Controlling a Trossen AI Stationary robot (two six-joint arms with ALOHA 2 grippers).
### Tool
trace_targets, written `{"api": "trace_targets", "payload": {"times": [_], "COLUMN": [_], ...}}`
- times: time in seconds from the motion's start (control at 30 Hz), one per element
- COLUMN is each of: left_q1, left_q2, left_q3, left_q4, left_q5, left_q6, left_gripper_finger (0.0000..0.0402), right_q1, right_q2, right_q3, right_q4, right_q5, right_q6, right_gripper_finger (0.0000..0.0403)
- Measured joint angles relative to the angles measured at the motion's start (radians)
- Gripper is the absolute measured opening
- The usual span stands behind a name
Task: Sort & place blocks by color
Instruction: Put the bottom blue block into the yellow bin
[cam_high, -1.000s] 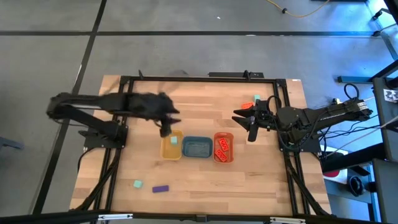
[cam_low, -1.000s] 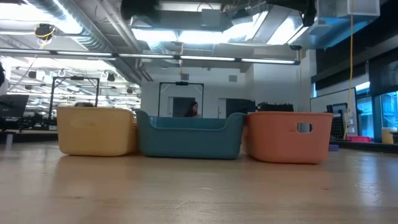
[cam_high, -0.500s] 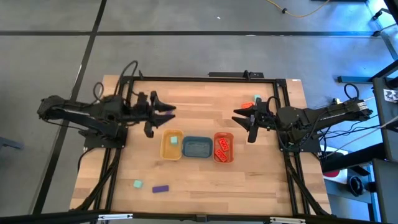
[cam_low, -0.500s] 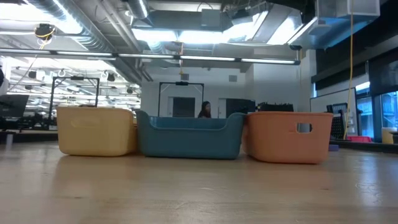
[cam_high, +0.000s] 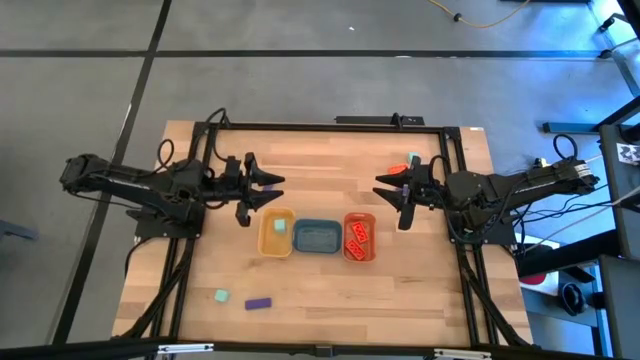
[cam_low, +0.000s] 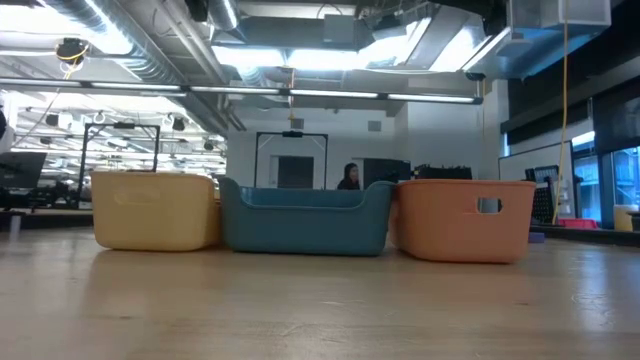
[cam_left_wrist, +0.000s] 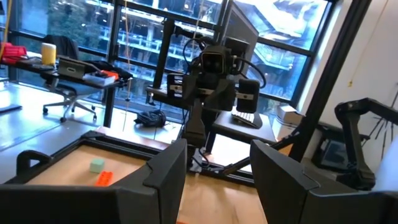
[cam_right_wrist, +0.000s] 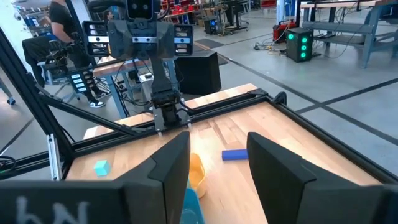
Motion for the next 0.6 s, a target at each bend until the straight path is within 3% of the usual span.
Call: {"api": "trace_targets", "payload": {"times": [0.6], "left_q1": [0.000], "left_q2": [0.000], "left_q3": [0.001], "left_q4": [-0.003], "left_q5": [0.000], "left_q6": [0.000], "left_gripper_finger": [0.0168], "right_q1": [0.000], "right_q2": [0.000], "right_q3": [0.000], "right_q4": [0.000], "right_q5": [0.002], "right_q6": [0.041], "right_gripper_finger": [0.0148]}}
